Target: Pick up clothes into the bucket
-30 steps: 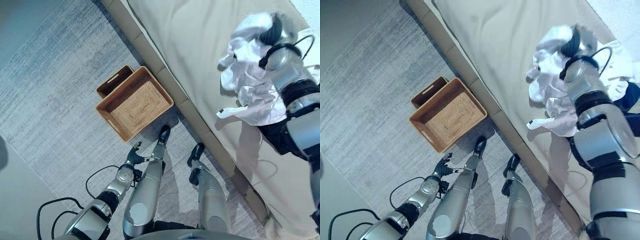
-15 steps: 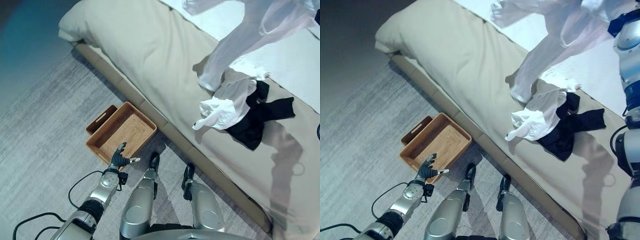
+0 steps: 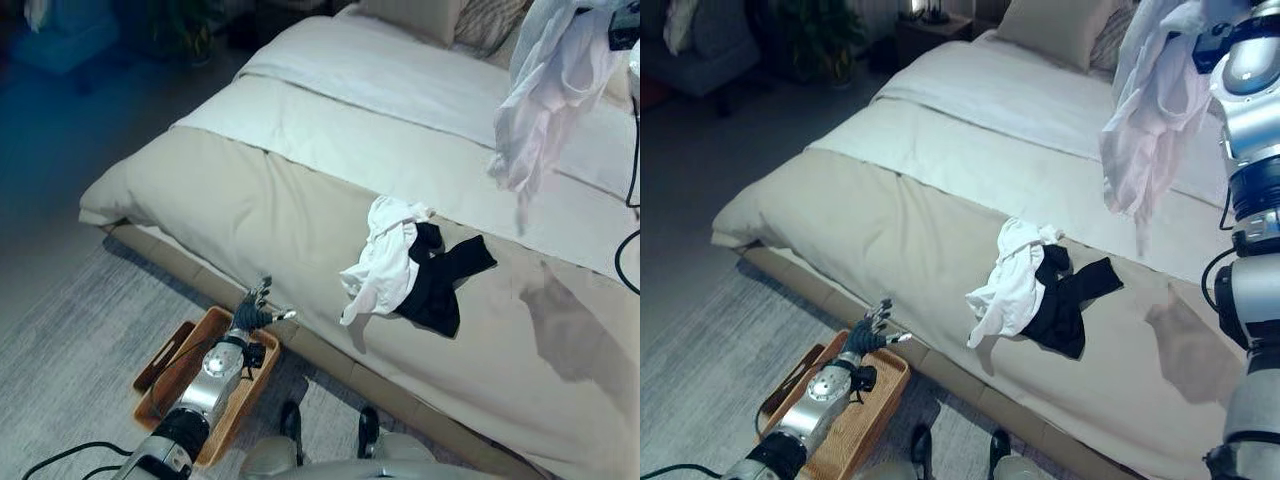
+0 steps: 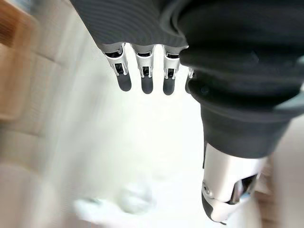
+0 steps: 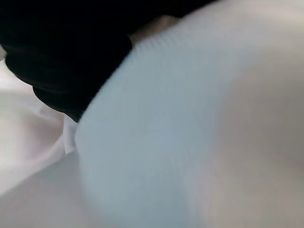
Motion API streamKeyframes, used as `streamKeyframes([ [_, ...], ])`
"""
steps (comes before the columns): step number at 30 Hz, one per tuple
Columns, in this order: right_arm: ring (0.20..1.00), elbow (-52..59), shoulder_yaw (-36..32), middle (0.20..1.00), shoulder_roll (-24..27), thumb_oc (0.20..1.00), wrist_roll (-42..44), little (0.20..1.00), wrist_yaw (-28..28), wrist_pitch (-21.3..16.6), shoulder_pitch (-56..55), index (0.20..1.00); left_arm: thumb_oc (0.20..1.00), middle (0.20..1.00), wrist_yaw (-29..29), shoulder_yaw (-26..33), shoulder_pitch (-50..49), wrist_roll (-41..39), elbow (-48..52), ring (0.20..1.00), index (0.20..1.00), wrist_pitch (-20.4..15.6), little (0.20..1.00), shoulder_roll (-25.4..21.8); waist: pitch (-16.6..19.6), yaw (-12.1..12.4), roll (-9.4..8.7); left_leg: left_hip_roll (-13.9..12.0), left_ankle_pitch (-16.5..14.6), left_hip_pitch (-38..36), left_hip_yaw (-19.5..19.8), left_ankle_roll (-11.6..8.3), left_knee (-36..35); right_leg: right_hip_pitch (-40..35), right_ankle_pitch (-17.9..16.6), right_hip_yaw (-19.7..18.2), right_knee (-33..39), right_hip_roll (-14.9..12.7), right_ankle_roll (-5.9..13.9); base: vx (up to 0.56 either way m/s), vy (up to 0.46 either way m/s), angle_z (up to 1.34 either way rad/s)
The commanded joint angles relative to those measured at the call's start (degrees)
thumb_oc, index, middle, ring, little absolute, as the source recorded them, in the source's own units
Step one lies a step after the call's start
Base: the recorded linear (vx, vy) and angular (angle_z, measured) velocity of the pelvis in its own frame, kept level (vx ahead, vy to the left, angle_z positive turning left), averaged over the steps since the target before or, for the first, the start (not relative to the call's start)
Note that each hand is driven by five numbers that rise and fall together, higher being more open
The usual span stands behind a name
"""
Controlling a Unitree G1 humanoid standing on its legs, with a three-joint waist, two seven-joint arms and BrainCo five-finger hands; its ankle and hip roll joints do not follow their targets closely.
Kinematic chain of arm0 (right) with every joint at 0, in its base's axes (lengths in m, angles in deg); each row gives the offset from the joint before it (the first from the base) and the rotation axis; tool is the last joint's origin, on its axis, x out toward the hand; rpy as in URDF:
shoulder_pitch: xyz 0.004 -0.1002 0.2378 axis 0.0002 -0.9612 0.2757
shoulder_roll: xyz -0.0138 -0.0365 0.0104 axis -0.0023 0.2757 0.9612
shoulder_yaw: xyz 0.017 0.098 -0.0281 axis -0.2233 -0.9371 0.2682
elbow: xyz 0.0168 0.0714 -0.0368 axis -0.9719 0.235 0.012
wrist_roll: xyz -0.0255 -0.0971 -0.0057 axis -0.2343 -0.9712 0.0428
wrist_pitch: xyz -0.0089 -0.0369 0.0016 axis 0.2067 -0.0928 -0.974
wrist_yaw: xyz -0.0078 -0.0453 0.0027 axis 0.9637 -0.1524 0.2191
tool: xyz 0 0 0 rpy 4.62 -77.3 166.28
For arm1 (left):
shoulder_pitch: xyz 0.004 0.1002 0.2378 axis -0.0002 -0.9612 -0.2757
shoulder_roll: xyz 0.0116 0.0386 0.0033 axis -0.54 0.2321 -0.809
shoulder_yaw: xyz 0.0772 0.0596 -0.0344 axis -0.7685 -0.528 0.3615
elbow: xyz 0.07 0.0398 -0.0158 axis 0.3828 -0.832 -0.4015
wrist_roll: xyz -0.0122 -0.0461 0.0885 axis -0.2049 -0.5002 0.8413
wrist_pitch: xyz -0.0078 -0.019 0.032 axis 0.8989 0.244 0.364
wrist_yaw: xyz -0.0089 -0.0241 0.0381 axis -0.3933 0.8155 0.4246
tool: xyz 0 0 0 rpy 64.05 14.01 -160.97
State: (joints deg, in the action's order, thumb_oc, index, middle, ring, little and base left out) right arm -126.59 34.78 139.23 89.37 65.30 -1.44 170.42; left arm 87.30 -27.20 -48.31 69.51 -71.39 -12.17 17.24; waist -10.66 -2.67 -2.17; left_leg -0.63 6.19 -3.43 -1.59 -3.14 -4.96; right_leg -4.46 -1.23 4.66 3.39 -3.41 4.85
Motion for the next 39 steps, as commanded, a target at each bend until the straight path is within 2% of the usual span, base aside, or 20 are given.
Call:
streamKeyframes([
  [1,0.2,0.66,6.03,0.2,1.34,0.2,3.08,0.2,4.68,-2.6,3.21,0.2,1.0,1.0,-1.63,-0.07,4.07,-3.75,8.15,1.0,1.0,-3.88,1.0,-4.29,6.81,-0.53,-2.93,0.09,-7.9,0.89,-1.61,0.14,7.34,3.07,1.06,-2.01,-4.94,-2.04,3.12,0.05,-0.029,-0.13],
  [2,0.2,0.62,6.06,0.2,1.33,0.2,3.12,0.2,4.71,-2.62,3.27,0.2,1.0,1.0,-1.62,-0.03,4.02,-3.77,8.28,1.0,1.0,-3.78,1.0,-4.33,6.71,-0.47,-2.93,0.08,-7.93,0.77,-1.66,0.14,7.34,2.96,1.07,-2.07,-4.92,-2.02,3.12,0.05,-0.033,-0.16],
  [3,0.2,1.62,7.77,0.2,1.43,0.2,3.08,0.2,7.35,-1.85,1.8,0.2,1.0,1.0,-1.17,0.57,7.39,-4.89,12.0,1.0,1.0,-4.0,1.0,-5.79,7.37,-0.83,-2.75,-0.09,-8.33,0.0,-2.24,0.14,7.59,2.42,1.11,-2.53,-4.92,-1.81,3.04,0.04,-0.035,-0.15],
  [5,0.2,3.37,11.27,0.2,1.95,0.2,0.91,0.2,10.35,-1.18,1.22,0.2,1.0,1.0,-0.84,0.45,10.7,-5.43,14.21,1.0,1.0,-4.22,1.0,-6.93,7.81,-1.02,-2.7,-0.19,-8.6,-0.59,-2.75,0.09,7.91,1.83,1.28,-2.91,-4.83,-1.63,2.93,0.04,-0.044,-0.26],
  [7,0.2,4.74,12.71,0.2,2.77,0.2,2.42,0.2,12.19,-1.13,0.05,0.2,1.0,1.0,-1.0,-0.31,13.41,-6.2,15.83,1.0,1.0,-4.39,1.0,-7.81,8.17,-1.23,-2.43,-0.31,-8.76,-1.11,-3.09,0.05,8.12,1.34,1.46,-3.05,-4.86,-1.6,2.92,0.03,-0.031,-0.18],
  [11,0.2,9.49,15.55,0.2,3.52,0.2,4.9,0.2,15.7,-1.03,-2.67,0.2,1.0,1.0,-1.19,-4.64,22.74,-10.45,13.89,1.0,1.0,-4.04,1.0,-7.65,8.61,-1.6,-1.93,-0.33,-8.84,-2.03,-3.23,-0.1,8.2,0.15,1.68,-2.73,-4.7,-1.65,2.86,0.02,-0.02,-0.06],
  [14,0.2,14.01,16.7,0.2,4.59,0.2,6.45,0.2,17.93,-0.92,-4.64,0.2,1.0,1.0,-0.74,-8.27,29.62,-10.3,11.44,1.0,1.0,-3.45,1.0,-8.33,8.72,-1.76,-1.51,-0.36,-8.59,-2.62,-2.92,-0.23,7.62,-0.84,1.82,-2.01,-4.18,-1.76,2.84,0.0,0.0,0.0],
  [21,0.2,25.61,18.91,0.2,6.1,0.2,10.14,0.2,20.53,-0.82,-7.76,0.2,1.0,1.0,0.14,-15.58,40.45,-15.49,3.4,1.0,1.0,-1.57,1.0,-4.87,8.46,-2.35,-0.77,-0.19,-7.89,-2.88,-1.83,-0.48,6.73,-1.78,1.92,-0.51,-3.82,-1.98,2.85,-0.01,0.0,0.06],
  [25,0.2,29.65,18.53,0.2,6.01,0.2,11.66,0.2,20.9,-1.21,-9.22,0.2,1.0,1.0,0.38,-17.57,43.14,-16.84,1.77,1.0,1.0,-0.8,1.0,-3.64,8.27,-2.32,-0.58,-0.08,-7.8,-2.88,-1.5,-0.45,6.76,-1.96,1.91,-0.1,-3.84,-2.05,2.88,-0.01,0.003,0.07],
  [28,0.2,33.86,19.22,0.2,4.86,0.2,13.01,0.2,21.72,-1.39,-9.63,0.2,1.0,1.0,0.89,-19.43,45.25,-17.61,-1.63,1.0,1.0,0.12,1.0,-0.26,8.04,-2.25,-0.42,0.11,-7.72,-2.91,-1.16,-0.43,6.69,-2.21,1.93,0.25,-3.76,-2.21,2.89,0.0,0.0,0.0],
  [37,0.2,38.12,17.66,0.2,1.81,0.2,14.79,0.2,21.06,-2.08,-10.96,0.2,1.0,1.0,0.71,-21.99,48.01,-19.15,-5.5,1.0,1.0,1.53,1.0,4.71,7.34,-2.25,0.0,0.38,-7.67,-2.59,-0.64,-0.29,6.86,-2.15,1.75,0.63,-3.84,-2.58,2.97,0.0,0.0,0.0],
  [39,0.2,38.9,17.53,0.2,0.99,0.2,14.98,0.2,20.7,-2.11,-10.93,0.2,1.0,1.0,-0.4,-23.73,48.71,-23.65,-5.2,1.0,1.0,1.91,1.0,6.13,7.12,-2.35,0.22,0.46,-7.62,-2.35,-0.38,-0.25,7.01,-2.06,1.73,0.74,-3.98,-2.7,2.98,-0.01,0.006,0.02],
])
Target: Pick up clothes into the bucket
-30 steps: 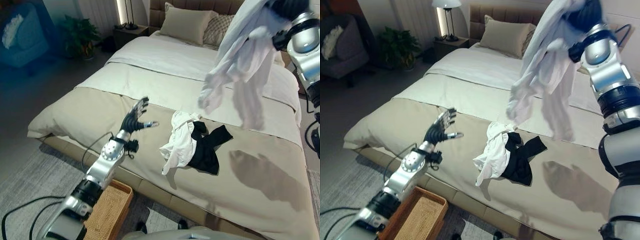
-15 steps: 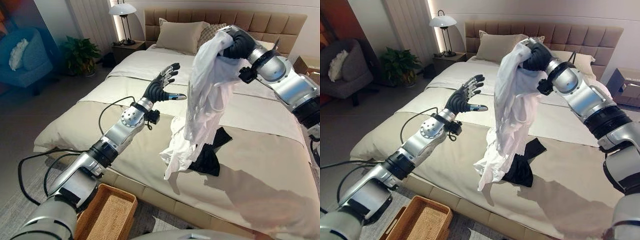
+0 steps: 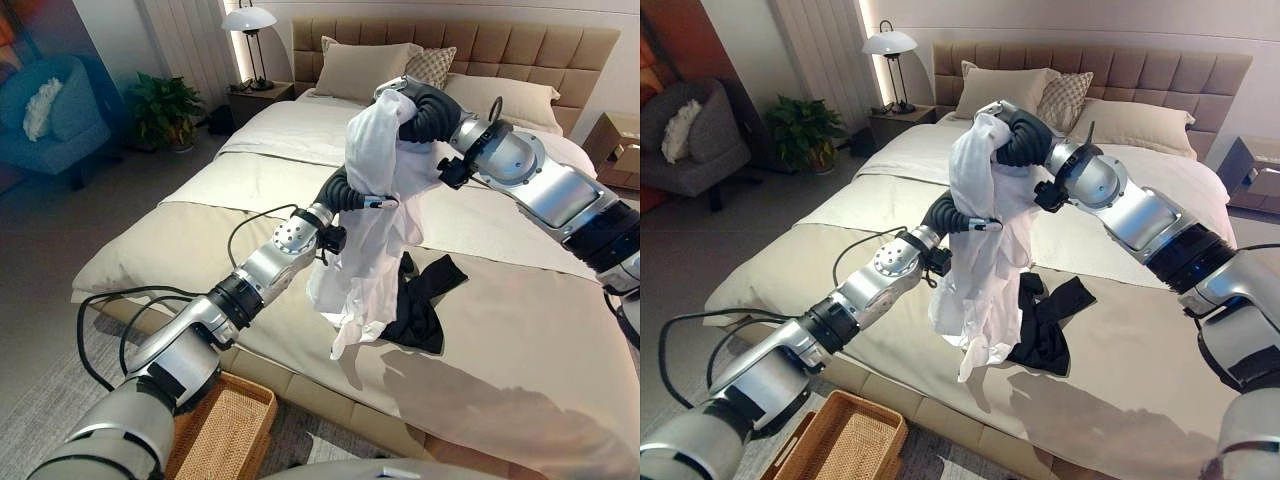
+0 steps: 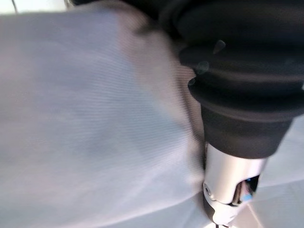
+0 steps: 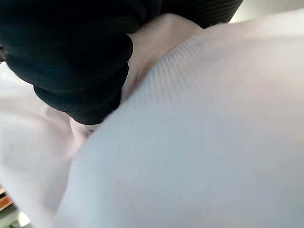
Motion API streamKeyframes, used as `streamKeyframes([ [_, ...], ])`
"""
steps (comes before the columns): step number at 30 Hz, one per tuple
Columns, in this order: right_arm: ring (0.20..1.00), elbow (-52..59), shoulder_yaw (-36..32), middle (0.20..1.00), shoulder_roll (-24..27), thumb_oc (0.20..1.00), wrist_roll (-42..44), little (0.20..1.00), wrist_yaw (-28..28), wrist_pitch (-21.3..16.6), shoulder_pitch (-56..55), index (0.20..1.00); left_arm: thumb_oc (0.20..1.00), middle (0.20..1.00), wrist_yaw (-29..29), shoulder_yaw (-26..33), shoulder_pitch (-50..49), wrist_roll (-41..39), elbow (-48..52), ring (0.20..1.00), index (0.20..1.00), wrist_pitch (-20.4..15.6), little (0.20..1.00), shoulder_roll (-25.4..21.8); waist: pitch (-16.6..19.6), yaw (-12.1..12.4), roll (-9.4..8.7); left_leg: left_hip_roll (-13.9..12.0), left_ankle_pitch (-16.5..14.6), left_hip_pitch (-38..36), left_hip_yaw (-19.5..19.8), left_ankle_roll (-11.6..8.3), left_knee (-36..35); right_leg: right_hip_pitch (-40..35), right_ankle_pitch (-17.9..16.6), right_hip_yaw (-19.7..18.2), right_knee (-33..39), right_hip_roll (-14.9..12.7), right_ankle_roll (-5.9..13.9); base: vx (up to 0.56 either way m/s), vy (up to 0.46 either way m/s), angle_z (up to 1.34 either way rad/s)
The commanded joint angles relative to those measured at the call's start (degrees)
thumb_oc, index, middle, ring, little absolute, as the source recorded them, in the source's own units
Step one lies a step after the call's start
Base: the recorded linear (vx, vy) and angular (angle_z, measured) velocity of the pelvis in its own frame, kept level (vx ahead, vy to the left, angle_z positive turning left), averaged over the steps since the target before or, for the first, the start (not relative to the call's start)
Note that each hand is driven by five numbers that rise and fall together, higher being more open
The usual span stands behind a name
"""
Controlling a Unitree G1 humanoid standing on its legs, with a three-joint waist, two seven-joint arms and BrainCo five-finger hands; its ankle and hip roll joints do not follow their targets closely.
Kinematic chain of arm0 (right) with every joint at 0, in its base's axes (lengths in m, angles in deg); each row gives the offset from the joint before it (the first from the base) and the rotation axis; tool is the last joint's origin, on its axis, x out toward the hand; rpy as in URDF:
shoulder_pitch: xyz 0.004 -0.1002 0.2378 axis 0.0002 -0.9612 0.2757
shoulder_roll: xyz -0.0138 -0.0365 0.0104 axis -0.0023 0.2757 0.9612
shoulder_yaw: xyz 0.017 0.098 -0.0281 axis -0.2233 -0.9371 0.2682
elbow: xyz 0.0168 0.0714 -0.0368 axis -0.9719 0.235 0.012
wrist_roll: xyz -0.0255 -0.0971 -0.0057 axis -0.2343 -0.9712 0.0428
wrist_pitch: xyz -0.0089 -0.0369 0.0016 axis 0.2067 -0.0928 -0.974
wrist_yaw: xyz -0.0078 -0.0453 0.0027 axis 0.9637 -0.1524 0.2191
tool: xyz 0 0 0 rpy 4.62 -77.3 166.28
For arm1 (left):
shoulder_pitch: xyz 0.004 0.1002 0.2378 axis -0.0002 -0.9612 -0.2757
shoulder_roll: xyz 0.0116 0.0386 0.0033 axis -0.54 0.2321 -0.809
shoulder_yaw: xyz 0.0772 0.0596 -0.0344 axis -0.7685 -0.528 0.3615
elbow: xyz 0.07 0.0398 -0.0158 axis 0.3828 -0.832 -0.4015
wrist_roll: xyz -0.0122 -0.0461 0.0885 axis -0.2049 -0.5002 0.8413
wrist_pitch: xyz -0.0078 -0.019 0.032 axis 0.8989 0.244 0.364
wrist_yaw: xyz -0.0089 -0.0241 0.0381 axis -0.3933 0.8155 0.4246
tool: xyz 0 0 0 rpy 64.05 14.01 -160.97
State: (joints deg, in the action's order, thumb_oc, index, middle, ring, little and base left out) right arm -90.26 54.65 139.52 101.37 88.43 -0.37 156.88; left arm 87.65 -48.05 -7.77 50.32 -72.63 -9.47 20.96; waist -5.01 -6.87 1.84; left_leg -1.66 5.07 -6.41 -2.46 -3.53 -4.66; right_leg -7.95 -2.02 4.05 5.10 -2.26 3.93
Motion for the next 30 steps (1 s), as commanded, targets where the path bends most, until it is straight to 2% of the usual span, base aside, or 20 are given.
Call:
streamKeyframes([
  [1,0.2,2.81,-2.16,0.2,0.49,0.2,3.28,0.2,-2.38,-3.13,2.8,0.2,1.0,1.0,-1.75,-3.85,8.27,-6.41,-3.52,1.0,1.0,-0.38,1.0,2.44,1.52,1.77,-3.72,1.51,-6.51,0.67,0.51,0.13,6.73,1.49,2.51,1.39,-5.71,-3.89,3.95,0.0,0.01,0.05],
  [3,0.2,2.92,-1.95,0.2,0.27,0.2,3.8,0.2,-2.31,-3.19,2.73,0.2,1.0,1.0,-3.39,-5.26,8.21,-8.88,-2.33,1.0,1.0,0.28,1.0,1.66,1.56,1.73,-3.63,1.53,-6.5,0.74,0.56,0.14,6.74,1.53,2.5,1.41,-5.71,-3.89,3.99,0.01,0.006,0.05],
  [6,0.2,2.78,-1.25,0.2,0.51,0.2,5.52,0.2,-1.89,-3.14,2.32,0.2,1.0,1.0,-9.29,-11.81,11.0,-19.44,3.74,1.0,1.0,2.81,1.0,-5.19,2.04,1.57,-3.09,1.57,-6.42,0.65,0.69,0.03,6.45,1.47,2.35,1.51,-5.53,-3.95,4.14,0.0,0.003,0.01],
  [7,0.2,2.77,-1.28,0.2,0.48,0.2,5.53,0.2,-1.88,-3.14,2.32,0.2,1.0,1.0,-9.28,-11.83,11.01,-19.48,3.78,1.0,1.0,2.82,1.0,-5.26,2.02,1.55,-3.12,1.57,-6.42,0.64,0.7,0.03,6.45,1.46,2.35,1.52,-5.52,-3.95,4.14,0.0,0.0,0.0],
  [8,0.2,2.77,-0.96,0.2,-0.03,0.2,6.0,0.2,-1.79,-3.56,2.19,0.2,0.438,0.438,-11.82,-13.01,10.56,-23.41,6.13,0.438,0.438,4.22,0.438,-7.31,2.31,1.42,-3.05,1.53,-6.35,0.5,0.64,-0.04,6.14,1.35,2.33,1.47,-5.38,-3.94,4.19,0.0,0.0,0.0],
  [9,0.2,2.67,-0.84,0.2,-0.42,0.2,6.03,0.2,-1.58,-3.61,2.22,0.2,0.2,0.2,-12.39,-12.78,9.81,-24.67,6.79,0.2,0.2,4.32,0.2,-8.28,2.44,1.38,-3.08,1.49,-6.37,0.38,0.54,-0.05,6.07,1.38,2.37,1.39,-5.4,-3.91,4.18,0.03,0.005,0.05],
  [10,0.2,2.67,-0.83,0.2,-0.42,0.2,6.03,0.2,-1.58,-3.62,2.22,0.2,0.2,0.2,-12.39,-12.77,9.81,-24.67,6.8,0.2,0.2,4.33,0.2,-8.29,2.44,1.37,-3.08,1.49,-6.37,0.38,0.54,-0.05,6.07,1.38,2.37,1.4,-5.4,-3.91,4.18,0.02,0.01,0.05],
  [11,0.335,1.9,-0.99,0.335,-0.82,0.335,5.97,0.335,-1.7,-3.9,1.79,0.335,0.2,0.2,-13.48,-12.83,8.5,-25.56,7.83,0.2,0.2,4.53,0.2,-9.54,2.48,1.25,-3.09,1.52,-6.38,0.2,0.51,-0.05,5.94,1.36,2.37,1.29,-5.41,-3.87,4.14,0.01,0.008,0.05],
  [12,0.429,1.9,-1.0,0.429,-0.84,0.429,5.97,0.429,-1.7,-3.91,1.78,0.429,0.2,0.2,-13.47,-12.84,8.48,-25.57,7.86,0.2,0.2,4.53,0.2,-9.58,2.49,1.24,-3.11,1.53,-6.38,0.19,0.51,-0.05,5.93,1.35,2.37,1.29,-5.41,-3.87,4.14,0.02,0.011,0.04],
  [13,0.915,1.74,-0.95,0.915,-0.78,0.915,5.55,0.915,-1.79,-3.97,1.7,0.915,0.2,0.2,-13.94,-12.78,7.77,-25.97,8.58,0.2,0.2,4.71,0.2,-10.29,2.55,1.22,-3.13,1.56,-6.37,0.13,0.49,-0.06,5.86,1.32,2.37,1.28,-5.42,-3.87,4.13,0.0,0.0,0.0],
  [14,1.0,1.3,-1.81,1.0,-0.71,1.0,5.14,1.0,-2.0,-4.14,0.87,1.0,0.2,0.2,-14.36,-12.6,6.68,-25.95,9.06,0.2,0.2,4.51,0.2,-11.46,2.59,1.25,-3.17,1.56,-6.43,0.03,0.51,-0.02,5.77,1.27,2.39,1.27,-5.41,-3.88,4.11,0.0,0.0,0.0],
  [17,1.0,1.05,-3.34,1.0,-0.06,1.0,4.79,1.0,-2.45,-4.38,-0.61,1.0,0.2,0.2,-14.32,-11.53,5.26,-25.5,9.34,0.2,0.2,4.13,0.2,-12.77,2.57,1.31,-3.21,1.56,-6.43,-0.05,0.6,0.02,5.71,1.16,2.45,1.31,-5.41,-3.85,4.08,0.0,0.0,0.0],
  [18,1.0,1.77,-6.28,1.0,1.04,1.0,4.26,1.0,-3.09,-4.71,-3.69,1.0,0.2,0.2,-13.51,-9.02,2.28,-25.14,9.62,0.2,0.2,3.7,0.2,-13.58,2.37,1.38,-3.2,1.55,-6.4,-0.01,0.65,0.11,5.57,1.26,2.5,1.39,-5.5,-3.86,4.07,0.0,0.0,0.0],
  [21,1.0,2.58,-10.36,1.0,1.93,1.0,3.84,1.0,-4.05,-4.91,-7.28,1.0,0.2,0.2,-12.87,-7.23,0.16,-23.69,9.39,0.2,0.2,3.38,0.2,-14.21,2.14,1.6,-3.28,1.55,-6.32,0.16,0.88,0.19,5.46,1.47,2.56,1.59,-5.68,-3.95,4.11,-0.01,0.006,0.01],
  [24,1.0,1.31,-23.06,1.0,1.18,1.0,4.77,1.0,-6.56,-5.21,-19.84,1.0,0.2,0.2,-10.07,-1.16,-5.02,-20.69,7.41,0.2,0.2,2.56,0.2,-14.26,1.36,1.9,-3.04,1.68,-5.97,0.53,1.74,0.38,5.02,1.57,2.67,2.48,-5.8,-4.09,4.03,-0.01,0.007,0.03],
  [25,1.0,1.55,-23.41,1.0,1.19,1.0,4.7,1.0,-6.57,-5.15,-20.28,1.0,0.2,0.2,-10.06,-1.34,-5.05,-20.66,7.44,0.2,0.2,2.56,0.2,-14.26,1.44,1.97,-3.16,1.69,-5.98,0.53,1.8,0.38,5.03,1.55,2.7,2.53,-5.8,-4.1,4.03,-0.03,0.011,0.07],
  [26,1.0,1.56,-29.45,1.0,0.73,1.0,3.88,1.0,-7.72,-5.12,-26.35,1.0,0.2,0.2,-8.69,1.96,-7.27,-19.34,7.27,0.2,0.2,2.24,0.2,-15.15,1.0,2.08,-2.91,1.8,-5.81,0.75,2.26,0.48,4.84,1.64,2.8,2.96,-5.89,-4.16,4.01,-0.02,0.012,0.12],
  [28,1.0,1.39,-40.72,1.0,-3.49,1.0,3.68,1.0,-9.84,-5.38,-37.97,1.0,0.2,0.2,-5.96,8.05,-10.71,-15.51,7.81,0.2,0.2,1.54,0.2,-16.19,0.36,2.35,-2.68,1.9,-5.84,0.72,2.94,0.62,4.68,1.3,3.28,3.92,-6.17,-4.31,3.96,-0.02,0.011,0.24],
  [29,1.0,1.59,-40.98,1.0,-3.54,1.0,3.62,1.0,-9.86,-5.31,-38.27,1.0,0.2,0.2,-5.93,7.91,-10.68,-15.49,7.85,0.2,0.2,1.55,0.2,-16.2,0.55,2.4,-2.77,1.95,-5.67,0.95,2.98,0.64,4.66,1.49,3.14,3.96,-6.11,-4.35,3.97,-0.02,0.008,0.23],
  [30,1.0,1.89,-46.12,1.0,-7.6,1.0,1.48,1.0,-10.51,-5.13,-44.78,1.0,0.2,0.2,-4.42,12.32,-13.0,-11.61,8.34,0.2,0.2,1.04,0.2,-15.9,0.14,2.56,-2.52,2.12,-5.66,1.17,3.49,0.78,4.58,1.52,3.38,4.59,-6.3,-4.55,3.91,-0.01,0.008,0.18],
])
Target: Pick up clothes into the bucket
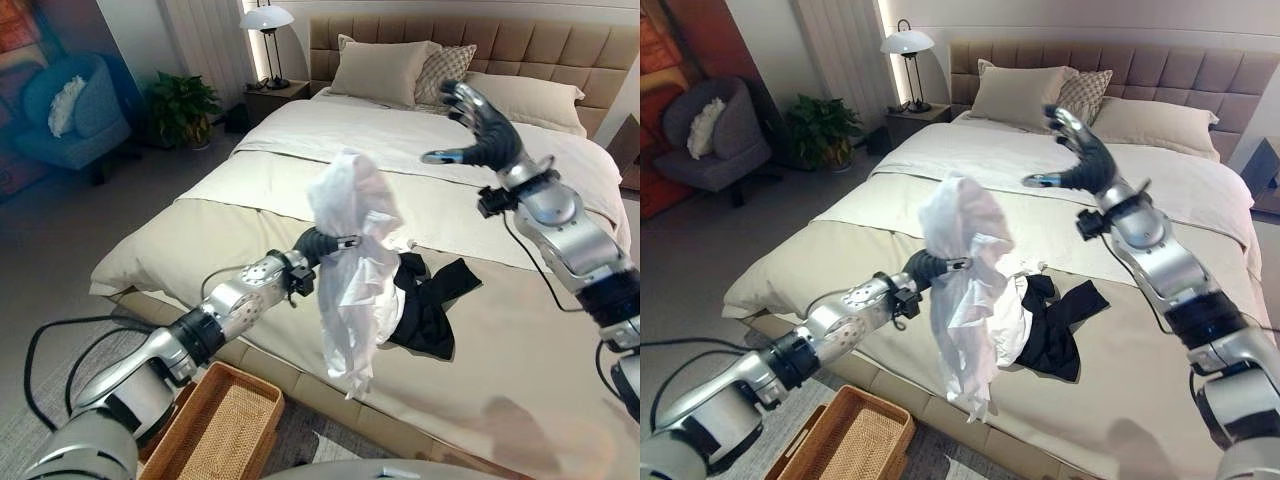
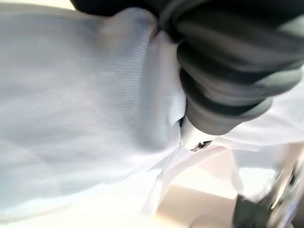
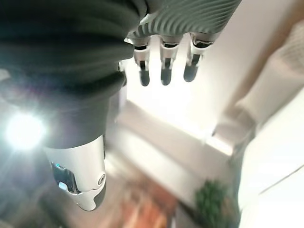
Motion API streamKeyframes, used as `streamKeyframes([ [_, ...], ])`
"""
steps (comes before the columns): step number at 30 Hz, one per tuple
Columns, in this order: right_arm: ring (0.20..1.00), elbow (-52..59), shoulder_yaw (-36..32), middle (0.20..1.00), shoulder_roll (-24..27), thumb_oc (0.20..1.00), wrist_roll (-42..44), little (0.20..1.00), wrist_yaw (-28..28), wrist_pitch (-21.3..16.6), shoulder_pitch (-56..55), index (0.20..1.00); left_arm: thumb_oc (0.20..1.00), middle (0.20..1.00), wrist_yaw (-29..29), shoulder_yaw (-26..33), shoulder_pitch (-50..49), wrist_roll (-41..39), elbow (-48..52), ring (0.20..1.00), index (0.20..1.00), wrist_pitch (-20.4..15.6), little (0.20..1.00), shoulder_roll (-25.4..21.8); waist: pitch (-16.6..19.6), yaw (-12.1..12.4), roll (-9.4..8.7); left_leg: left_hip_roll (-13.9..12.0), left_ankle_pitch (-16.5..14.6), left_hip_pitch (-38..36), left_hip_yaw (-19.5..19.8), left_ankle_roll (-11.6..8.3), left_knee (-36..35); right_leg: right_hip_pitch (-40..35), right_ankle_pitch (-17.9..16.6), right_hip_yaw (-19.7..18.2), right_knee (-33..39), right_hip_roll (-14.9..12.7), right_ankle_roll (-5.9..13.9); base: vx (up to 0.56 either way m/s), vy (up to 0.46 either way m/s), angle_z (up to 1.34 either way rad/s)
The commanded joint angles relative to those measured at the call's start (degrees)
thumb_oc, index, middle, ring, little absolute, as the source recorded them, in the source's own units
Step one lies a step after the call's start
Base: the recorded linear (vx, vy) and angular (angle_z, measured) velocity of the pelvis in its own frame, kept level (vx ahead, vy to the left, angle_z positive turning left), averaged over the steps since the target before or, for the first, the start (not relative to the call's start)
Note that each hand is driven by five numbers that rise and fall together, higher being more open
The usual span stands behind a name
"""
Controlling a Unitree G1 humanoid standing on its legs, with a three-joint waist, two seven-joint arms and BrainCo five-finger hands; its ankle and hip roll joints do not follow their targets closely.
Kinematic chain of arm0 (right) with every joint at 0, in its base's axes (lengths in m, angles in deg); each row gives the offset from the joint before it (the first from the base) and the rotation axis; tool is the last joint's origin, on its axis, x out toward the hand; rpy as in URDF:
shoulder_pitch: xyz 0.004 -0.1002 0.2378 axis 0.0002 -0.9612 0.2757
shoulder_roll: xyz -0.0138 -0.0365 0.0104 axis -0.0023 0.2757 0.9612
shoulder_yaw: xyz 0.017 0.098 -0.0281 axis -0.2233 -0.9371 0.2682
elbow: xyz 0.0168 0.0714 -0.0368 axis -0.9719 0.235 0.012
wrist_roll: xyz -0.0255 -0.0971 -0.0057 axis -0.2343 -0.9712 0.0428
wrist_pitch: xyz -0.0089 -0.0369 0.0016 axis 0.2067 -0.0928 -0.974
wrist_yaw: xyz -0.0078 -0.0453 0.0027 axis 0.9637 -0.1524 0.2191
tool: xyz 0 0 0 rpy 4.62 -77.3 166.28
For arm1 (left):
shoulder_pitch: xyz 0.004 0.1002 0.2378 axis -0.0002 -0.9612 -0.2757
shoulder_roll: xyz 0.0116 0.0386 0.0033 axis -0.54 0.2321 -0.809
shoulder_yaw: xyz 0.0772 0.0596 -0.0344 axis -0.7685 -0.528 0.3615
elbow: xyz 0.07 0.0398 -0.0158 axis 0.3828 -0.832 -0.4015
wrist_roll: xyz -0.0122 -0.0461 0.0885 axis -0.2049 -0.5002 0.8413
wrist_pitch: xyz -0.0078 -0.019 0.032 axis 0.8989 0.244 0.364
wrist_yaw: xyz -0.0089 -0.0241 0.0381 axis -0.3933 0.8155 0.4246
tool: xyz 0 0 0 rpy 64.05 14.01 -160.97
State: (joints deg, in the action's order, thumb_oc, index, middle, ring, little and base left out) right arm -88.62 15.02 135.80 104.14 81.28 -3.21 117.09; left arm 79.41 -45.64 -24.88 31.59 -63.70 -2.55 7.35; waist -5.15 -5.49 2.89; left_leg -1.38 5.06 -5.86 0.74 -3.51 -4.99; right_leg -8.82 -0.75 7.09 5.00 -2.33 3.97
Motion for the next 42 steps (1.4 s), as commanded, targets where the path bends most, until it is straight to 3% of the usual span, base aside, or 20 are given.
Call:
streamKeyframes([
  [1,1.0,-0.84,-9.78,1.0,-6.13,1.0,-1.88,1.0,-4.22,-2.07,-8.43,1.0,0.2,0.2,4.5,11.59,3.58,11.26,-0.63,0.2,0.2,-5.8,0.2,-2.84,0.27,1.25,-3.55,1.96,-5.71,0.65,0.57,0.86,4.92,2.22,2.36,2.01,-6.29,-4.57,3.82,-0.01,0.007,0.17],
  [2,1.0,-0.81,-9.82,1.0,-6.15,1.0,-1.89,1.0,-4.22,-2.06,-8.48,1.0,0.2,0.2,4.51,11.56,3.58,11.26,-0.63,0.2,0.2,-5.8,0.2,-2.84,0.27,1.26,-3.56,1.97,-5.71,0.64,0.58,0.86,4.92,2.21,2.37,2.02,-6.29,-4.57,3.82,0.01,0.01,0.27],
  [4,1.0,-5.09,-15.91,1.0,-11.73,1.0,-3.32,1.0,-5.56,-1.96,-17.5,1.0,0.2,0.2,6.49,18.05,2.58,22.06,-1.17,0.2,0.2,-7.19,0.2,-7.99,0.02,1.29,-3.15,2.33,-6.07,0.69,0.71,1.1,5.13,2.2,2.59,2.26,-6.45,-4.77,3.9,0.02,0.027,0.19],
  [7,1.0,-7.88,-17.71,1.0,-14.91,1.0,-3.5,1.0,-5.17,-1.82,-21.91,1.0,0.2,0.2,7.47,21.07,2.22,25.89,-1.95,0.2,0.2,-7.8,0.2,-10.95,-0.26,1.36,-3.08,2.53,-6.43,0.87,0.68,1.23,5.71,2.31,2.77,2.15,-6.83,-4.93,3.93,0.01,0.039,0.08],
  [8,1.0,-13.74,-19.35,1.0,-17.14,1.0,-6.08,1.0,-5.34,-1.22,-26.01,1.0,0.2,0.2,7.73,24.32,1.54,29.59,-2.33,0.2,0.2,-8.46,0.2,-14.04,-0.7,1.44,-2.97,2.64,-6.72,1.08,0.75,1.35,6.24,2.45,2.91,2.18,-7.15,-5.04,3.96,0.01,0.022,0.09],
  [10,1.0,-16.74,-19.36,1.0,-18.78,1.0,-5.7,1.0,-5.21,-1.53,-27.55,1.0,0.2,0.2,8.41,25.9,0.57,31.35,-2.14,0.2,0.2,-8.64,0.2,-15.15,-1.08,1.35,-3.02,2.81,-6.92,1.32,0.76,1.42,6.71,2.65,2.98,2.15,-7.39,-5.12,3.98,-0.02,0.03,0.11],
  [12,1.0,-23.16,-20.06,1.0,-22.42,1.0,-7.58,1.0,-4.74,-1.08,-31.38,1.0,0.2,0.2,9.18,31.18,-3.61,36.16,-0.2,0.2,0.2,-9.4,0.2,-18.79,-2.88,1.78,-3.18,3.02,-7.09,2.73,0.85,1.5,7.77,3.76,2.86,1.92,-7.87,-5.36,4.07,-0.07,0.031,0.06],
  [17,1.0,-31.03,-18.29,1.0,-25.74,1.0,-9.85,1.0,-2.95,-0.21,-34.36,1.0,0.2,0.2,10.48,41.07,-15.03,40.32,3.52,0.2,0.2,-10.13,0.2,-20.82,-6.61,2.2,-3.67,3.35,-6.97,7.2,0.75,1.48,10.23,7.88,2.17,1.3,-8.92,-5.58,4.18,-0.13,0.031,-0.03],
  [22,1.0,-39.01,-14.94,1.0,-26.38,1.0,-12.32,1.0,-1.96,0.5,-33.17,1.0,0.2,0.2,12.8,46.35,-21.41,43.58,3.14,0.2,0.2,-10.47,0.2,-18.41,-11.47,2.9,-4.82,3.77,-6.97,13.44,0.97,1.74,14.13,13.96,1.55,0.33,-11.96,-5.75,4.01,-0.13,0.038,-0.03],
  [27,1.0,-43.31,-11.29,1.0,-26.51,1.0,-14.05,1.0,-2.66,0.47,-30.5,1.0,0.2,0.2,17.33,45.52,-21.24,50.33,-0.37,0.2,0.2,-9.99,0.2,-15.27,-16.51,3.5,-6.35,3.84,-7.3,19.63,1.84,2.09,18.28,19.45,1.56,0.11,-15.87,-6.39,3.71,-0.11,0.05,0.03],
  [31,1.0,-42.85,-9.03,1.0,-26.76,1.0,-13.51,1.0,-3.61,-0.69,-28.51,1.0,0.2,0.2,22.3,42.61,-17.36,56.01,-6.57,0.2,0.2,-9.78,0.2,-15.1,-18.56,3.36,-7.6,3.55,-7.63,23.54,2.19,2.16,21.15,23.29,2.31,-0.06,-18.98,-6.95,3.45,-0.09,0.043,0.11],
  [36,1.0,-40.24,-6.15,1.0,-27.78,1.0,-10.72,1.0,-6.03,-3.29,-26.5,1.0,0.2,0.2,27.14,36.68,-9.3,59.68,-15.84,0.2,0.2,-9.02,0.2,-15.75,-24.59,2.68,-9.59,4.34,-10.51,33.7,3.07,3.17,32.07,31.9,4.43,-1.03,-27.88,-7.64,2.36,-0.14,0.051,0.07],
  [42,1.0,-36.37,-4.28,1.0,-27.38,1.0,-7.71,1.0,-7.49,-5.17,-26.11,1.0,0.2,0.2,29.18,33.37,-5.52,60.16,-18.74,0.2,0.2,-8.09,0.2,-17.24,-24.64,1.9,-11.08,4.47,-12.11,45.18,3.36,3.92,39.38,42.62,4.83,-2.0,-32.93,-7.2,1.87,-0.07,0.046,0.02],
])
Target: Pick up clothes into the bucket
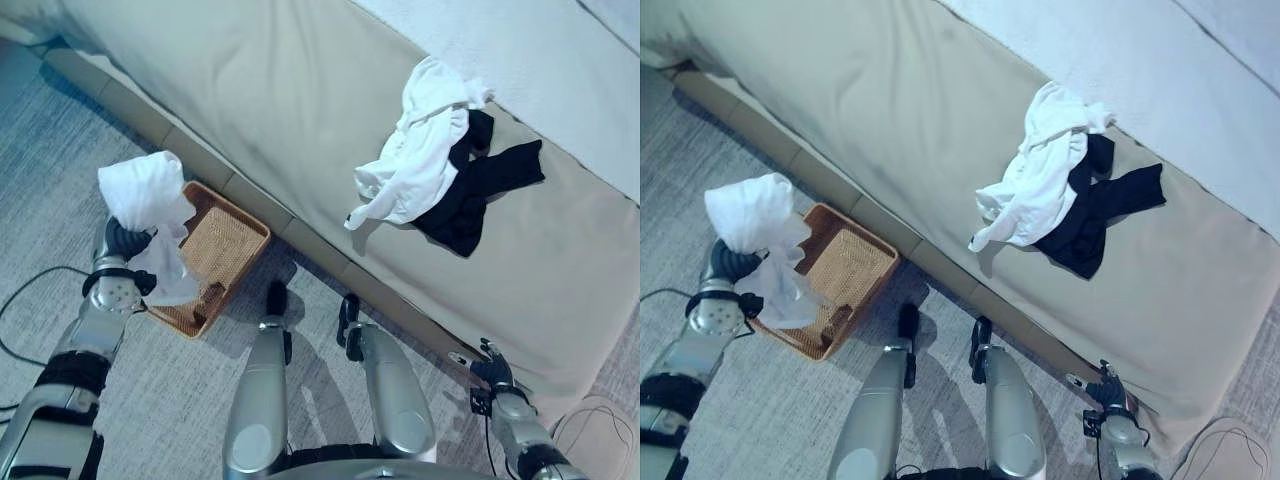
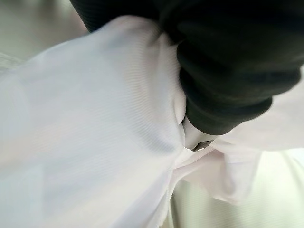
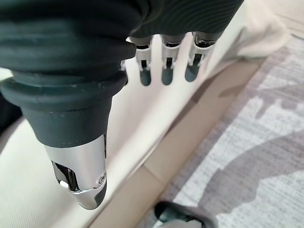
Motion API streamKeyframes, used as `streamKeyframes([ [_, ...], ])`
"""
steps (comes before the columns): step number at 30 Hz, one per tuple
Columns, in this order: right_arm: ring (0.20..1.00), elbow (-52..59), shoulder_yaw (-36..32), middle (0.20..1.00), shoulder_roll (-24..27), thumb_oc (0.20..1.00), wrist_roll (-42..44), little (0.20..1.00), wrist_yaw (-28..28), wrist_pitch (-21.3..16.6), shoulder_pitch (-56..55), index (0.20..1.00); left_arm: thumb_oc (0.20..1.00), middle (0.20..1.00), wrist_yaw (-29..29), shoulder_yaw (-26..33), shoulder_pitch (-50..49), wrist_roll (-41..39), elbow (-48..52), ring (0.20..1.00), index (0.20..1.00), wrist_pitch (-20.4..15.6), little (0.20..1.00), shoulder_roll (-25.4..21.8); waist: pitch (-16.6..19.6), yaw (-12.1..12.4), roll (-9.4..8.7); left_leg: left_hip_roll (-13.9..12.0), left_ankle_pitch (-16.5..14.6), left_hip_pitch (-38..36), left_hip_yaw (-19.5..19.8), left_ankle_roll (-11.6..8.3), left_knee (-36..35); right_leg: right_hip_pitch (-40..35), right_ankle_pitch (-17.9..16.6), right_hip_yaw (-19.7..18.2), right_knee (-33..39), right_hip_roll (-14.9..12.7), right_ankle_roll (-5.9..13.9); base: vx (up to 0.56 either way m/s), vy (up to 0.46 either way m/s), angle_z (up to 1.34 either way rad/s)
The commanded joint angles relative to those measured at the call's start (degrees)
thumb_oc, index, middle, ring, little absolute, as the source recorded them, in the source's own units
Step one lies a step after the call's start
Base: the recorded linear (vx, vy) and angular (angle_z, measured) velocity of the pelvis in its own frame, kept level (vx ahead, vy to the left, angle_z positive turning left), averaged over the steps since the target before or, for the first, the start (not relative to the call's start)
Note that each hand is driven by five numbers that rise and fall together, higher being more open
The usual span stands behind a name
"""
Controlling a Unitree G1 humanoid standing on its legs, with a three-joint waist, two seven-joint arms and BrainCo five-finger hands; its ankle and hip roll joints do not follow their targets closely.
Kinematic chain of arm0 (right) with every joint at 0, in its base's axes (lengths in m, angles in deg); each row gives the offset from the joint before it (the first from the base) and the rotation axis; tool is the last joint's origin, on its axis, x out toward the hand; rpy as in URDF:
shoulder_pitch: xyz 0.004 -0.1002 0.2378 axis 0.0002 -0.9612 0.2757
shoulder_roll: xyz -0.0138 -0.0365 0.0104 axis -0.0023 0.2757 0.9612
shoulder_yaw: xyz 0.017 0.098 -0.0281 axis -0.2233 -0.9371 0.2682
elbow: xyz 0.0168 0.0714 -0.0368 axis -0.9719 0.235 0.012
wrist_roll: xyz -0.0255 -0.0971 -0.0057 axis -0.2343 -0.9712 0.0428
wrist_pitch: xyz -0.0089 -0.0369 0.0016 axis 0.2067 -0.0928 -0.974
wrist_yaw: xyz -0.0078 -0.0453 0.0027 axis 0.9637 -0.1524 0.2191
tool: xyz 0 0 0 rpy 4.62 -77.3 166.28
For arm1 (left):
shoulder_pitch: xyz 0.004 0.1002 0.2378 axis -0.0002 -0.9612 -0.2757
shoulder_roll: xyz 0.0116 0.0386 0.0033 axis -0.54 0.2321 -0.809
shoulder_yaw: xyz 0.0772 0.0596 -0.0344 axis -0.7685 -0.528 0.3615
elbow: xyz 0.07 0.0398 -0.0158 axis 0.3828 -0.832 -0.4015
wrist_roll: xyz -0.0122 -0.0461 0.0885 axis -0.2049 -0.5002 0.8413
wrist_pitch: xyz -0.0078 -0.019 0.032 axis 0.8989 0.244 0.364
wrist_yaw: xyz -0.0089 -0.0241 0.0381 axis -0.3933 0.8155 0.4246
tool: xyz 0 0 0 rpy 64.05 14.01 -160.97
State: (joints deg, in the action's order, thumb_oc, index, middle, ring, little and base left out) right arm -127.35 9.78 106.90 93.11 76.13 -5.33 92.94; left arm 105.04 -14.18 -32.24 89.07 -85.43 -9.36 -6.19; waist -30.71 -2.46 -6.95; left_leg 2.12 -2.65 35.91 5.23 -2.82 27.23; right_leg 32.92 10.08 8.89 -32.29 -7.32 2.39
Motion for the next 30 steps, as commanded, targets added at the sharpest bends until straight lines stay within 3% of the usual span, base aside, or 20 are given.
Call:
streamKeyframes([
  [1,1.0,3.63,1.97,1.0,1.84,1.0,4.04,1.0,-2.81,-3.61,-1.86,1.0,0.2,0.2,3.67,0.97,3.35,2.0,-1.16,0.2,0.2,-1.18,0.2,-4.54,0.91,-1.52,-2.07,0.5,-6.87,6.54,-0.93,3.2,9.94,4.09,-4.76,-4.82,2.73,-1.39,3.95,0.01,0.044,-0.09],
  [6,1.0,6.21,3.49,1.0,2.19,1.0,5.84,1.0,-3.86,-4.91,-1.68,1.0,0.2,0.2,4.77,-2.14,7.63,2.59,-4.13,0.2,0.2,-0.17,0.2,-6.75,0.91,-2.51,-4.37,-0.21,-7.19,14.54,-1.01,3.47,12.9,11.47,-5.96,-5.08,1.99,-0.79,4.68,-0.02,0.035,-0.11],
  [11,1.0,6.81,4.53,1.0,2.38,1.0,7.07,1.0,-4.5,-5.57,-1.46,1.0,0.2,0.2,4.21,-6.02,12.0,3.71,-6.33,0.2,0.2,0.61,0.2,-8.1,0.91,-3.19,-4.84,-0.03,-7.74,19.46,-0.68,3.8,15.31,15.97,-6.26,-5.15,1.21,-0.82,5.04,0.0,0.024,-0.02],
  [13,1.0,6.98,5.67,1.0,2.84,1.0,7.42,1.0,-4.76,-5.69,-0.46,1.0,1.0,1.0,3.05,-9.1,14.8,5.93,-10.87,1.0,1.0,2.63,1.0,-8.47,0.91,-3.75,-5.02,-0.16,-7.85,21.61,-0.71,3.93,15.9,18.26,-6.39,-5.0,0.64,-0.81,5.2,0.0,0.051,-0.01],
  [18,1.0,7.82,6.42,1.0,2.94,1.0,7.92,1.0,-4.93,-5.38,0.4,1.0,1.0,1.0,1.66,-11.19,18.27,7.46,-16.04,1.0,1.0,5.5,1.0,-6.5,0.91,-3.92,-5.24,-0.17,-7.91,22.86,-0.71,4.13,16.13,19.6,-6.51,-4.88,0.68,-0.91,5.43,0.0,0.014,-0.02],
  [23,1.0,15.75,4.55,1.0,3.55,1.0,8.29,1.0,-6.6,-6.64,1.0,1.0,1.0,1.0,0.72,-7.75,17.14,5.49,-19.85,1.0,1.0,7.11,1.0,-3.43,0.91,-4.17,-5.07,0.11,-7.75,22.51,-0.86,4.1,15.38,19.56,-6.36,-4.49,0.96,-1.24,5.42,0.0,0.0,0.0],
  [26,1.0,27.18,0.12,1.0,4.79,1.0,5.1,1.0,-10.41,-9.41,2.1,1.0,1.0,1.0,2.0,-1.62,12.75,2.12,-19.75,1.0,1.0,7.4,1.0,0.04,0.91,-3.87,-4.58,0.13,-7.63,20.65,-1.24,4.09,13.67,18.47,-6.22,-4.76,1.65,-1.4,5.51,0.0,0.0,0.0],
  [27,1.0,30.88,-1.09,1.0,5.34,1.0,2.12,1.0,-12.66,-9.66,2.75,1.0,1.0,1.0,3.42,2.56,9.77,-3.57,-18.54,1.0,1.0,5.63,1.0,3.13,0.91,-3.66,-4.16,0.14,-7.47,19.51,-1.46,4.09,12.75,17.59,-6.19,-4.87,2.09,-1.47,5.51,0.01,0.012,-0.04],
  [30,1.0,37.57,-3.98,1.0,6.73,1.0,-2.47,1.0,-17.46,-10.32,6.42,1.0,1.0,1.0,5.97,7.64,3.36,-10.01,-15.17,1.0,1.0,3.24,1.0,8.86,0.91,-2.62,-2.74,0.59,-6.85,17.01,-1.89,4.0,10.42,15.81,-6.12,-5.21,2.79,-1.86,5.44,0.0,0.009,-0.07],
])
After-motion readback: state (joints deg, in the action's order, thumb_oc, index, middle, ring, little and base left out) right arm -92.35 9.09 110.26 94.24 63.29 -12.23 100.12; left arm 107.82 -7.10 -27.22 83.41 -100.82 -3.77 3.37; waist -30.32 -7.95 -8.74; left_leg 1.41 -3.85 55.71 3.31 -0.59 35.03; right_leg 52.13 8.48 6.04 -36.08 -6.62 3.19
